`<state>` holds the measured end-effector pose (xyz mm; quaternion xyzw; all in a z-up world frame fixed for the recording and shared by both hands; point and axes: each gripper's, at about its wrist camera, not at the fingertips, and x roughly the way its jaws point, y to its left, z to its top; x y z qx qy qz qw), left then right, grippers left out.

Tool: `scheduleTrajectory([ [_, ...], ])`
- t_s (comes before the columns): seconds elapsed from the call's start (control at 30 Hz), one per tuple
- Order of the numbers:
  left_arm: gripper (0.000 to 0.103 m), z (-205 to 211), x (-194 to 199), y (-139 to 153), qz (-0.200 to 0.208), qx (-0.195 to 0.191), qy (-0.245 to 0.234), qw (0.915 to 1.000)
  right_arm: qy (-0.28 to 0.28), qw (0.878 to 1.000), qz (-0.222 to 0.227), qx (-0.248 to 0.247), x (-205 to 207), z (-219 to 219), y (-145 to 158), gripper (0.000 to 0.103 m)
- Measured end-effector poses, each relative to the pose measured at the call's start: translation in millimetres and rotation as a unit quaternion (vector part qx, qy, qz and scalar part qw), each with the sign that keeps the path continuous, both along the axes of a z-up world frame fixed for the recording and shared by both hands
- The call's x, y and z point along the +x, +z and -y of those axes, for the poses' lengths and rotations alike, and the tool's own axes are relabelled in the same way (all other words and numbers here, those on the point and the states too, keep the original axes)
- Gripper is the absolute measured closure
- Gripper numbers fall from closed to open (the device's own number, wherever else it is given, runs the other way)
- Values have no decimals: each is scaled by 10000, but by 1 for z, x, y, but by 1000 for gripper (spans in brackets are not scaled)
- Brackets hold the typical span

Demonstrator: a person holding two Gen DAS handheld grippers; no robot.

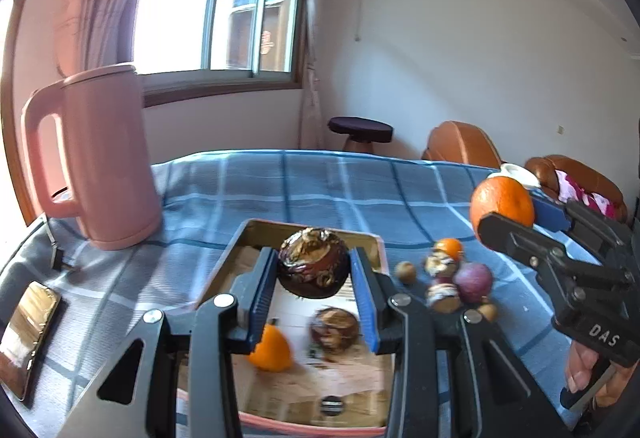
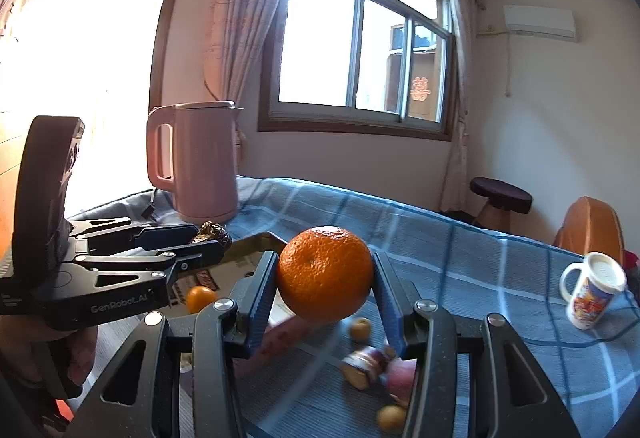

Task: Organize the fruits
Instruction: 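Carry the dark fruit in the left tool while the right tool carries the tangerine over the tin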

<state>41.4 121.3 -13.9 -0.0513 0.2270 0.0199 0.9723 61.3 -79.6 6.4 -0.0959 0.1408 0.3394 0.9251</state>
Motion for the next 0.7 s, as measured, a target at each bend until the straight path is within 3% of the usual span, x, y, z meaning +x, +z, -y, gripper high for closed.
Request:
scheduleTrajectory([
  [0.7,64,-36,2,-32,-543,-41,449,9975,517,9958,-477,-579,0,-77,-47,54],
])
